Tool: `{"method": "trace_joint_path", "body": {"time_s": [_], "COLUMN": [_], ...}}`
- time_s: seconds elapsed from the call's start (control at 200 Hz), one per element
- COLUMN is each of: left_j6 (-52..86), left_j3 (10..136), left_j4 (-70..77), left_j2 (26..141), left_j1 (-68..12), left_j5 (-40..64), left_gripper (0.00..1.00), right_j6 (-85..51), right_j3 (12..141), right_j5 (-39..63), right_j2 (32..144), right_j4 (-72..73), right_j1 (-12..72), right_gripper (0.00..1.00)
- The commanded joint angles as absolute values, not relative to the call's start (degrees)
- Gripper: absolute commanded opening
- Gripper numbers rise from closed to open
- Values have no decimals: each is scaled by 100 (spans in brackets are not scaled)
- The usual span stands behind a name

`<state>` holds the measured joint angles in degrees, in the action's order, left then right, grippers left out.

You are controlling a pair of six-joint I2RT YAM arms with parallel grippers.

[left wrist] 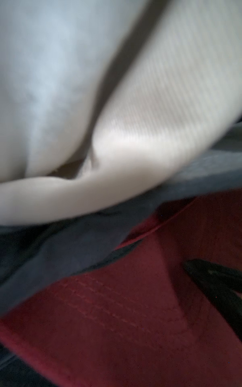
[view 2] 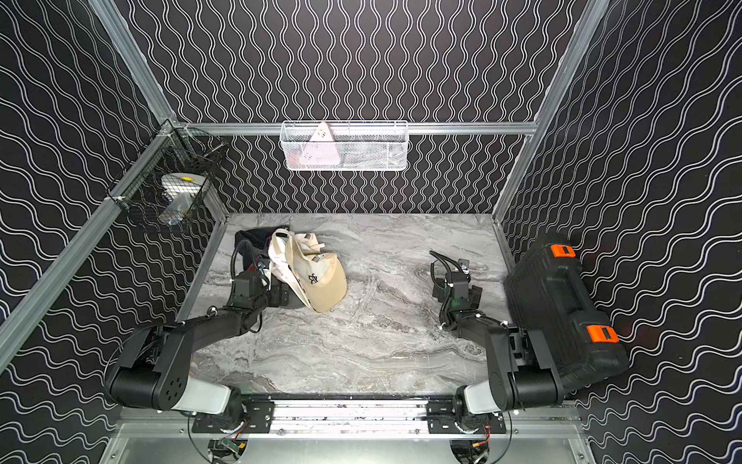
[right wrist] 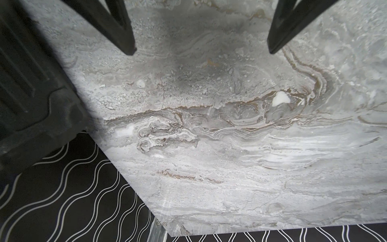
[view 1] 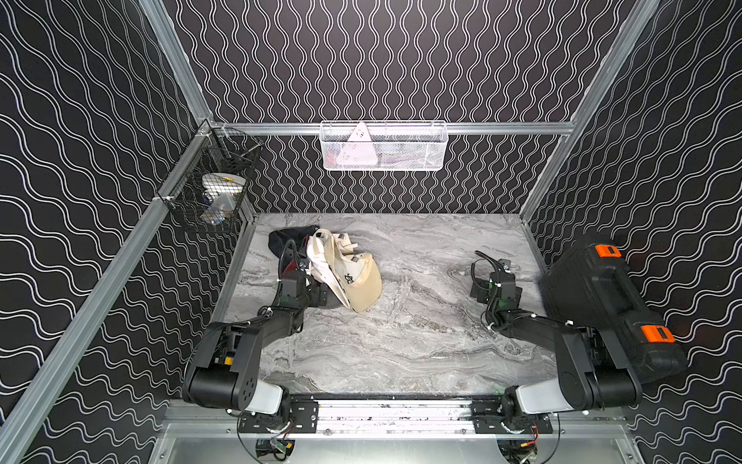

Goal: Open the adjustable buckle of the baseball cap
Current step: Reset both arms

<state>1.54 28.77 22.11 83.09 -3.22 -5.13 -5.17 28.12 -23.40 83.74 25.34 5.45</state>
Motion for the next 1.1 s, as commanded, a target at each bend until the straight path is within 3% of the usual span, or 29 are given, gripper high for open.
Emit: {"method": "trace_joint_path", "body": {"time_s": [0.0, 1.096], "left_j6": [58, -37], "left_j3": [2700, 2899], "left_j4": [2830, 3390], "left_j2": [8209, 8721], "left_j1": [-308, -308], "left_j5": [-566, -449], "left_gripper": [99, 99], "right_j6": [-571, -492], "right_j3": [2880, 3067], "right_j5": [-2286, -2012], "right_j2": [8449, 8817], "right_j4": [2784, 3128], "right_j1": [528, 396], "right_gripper": [100, 100]}}
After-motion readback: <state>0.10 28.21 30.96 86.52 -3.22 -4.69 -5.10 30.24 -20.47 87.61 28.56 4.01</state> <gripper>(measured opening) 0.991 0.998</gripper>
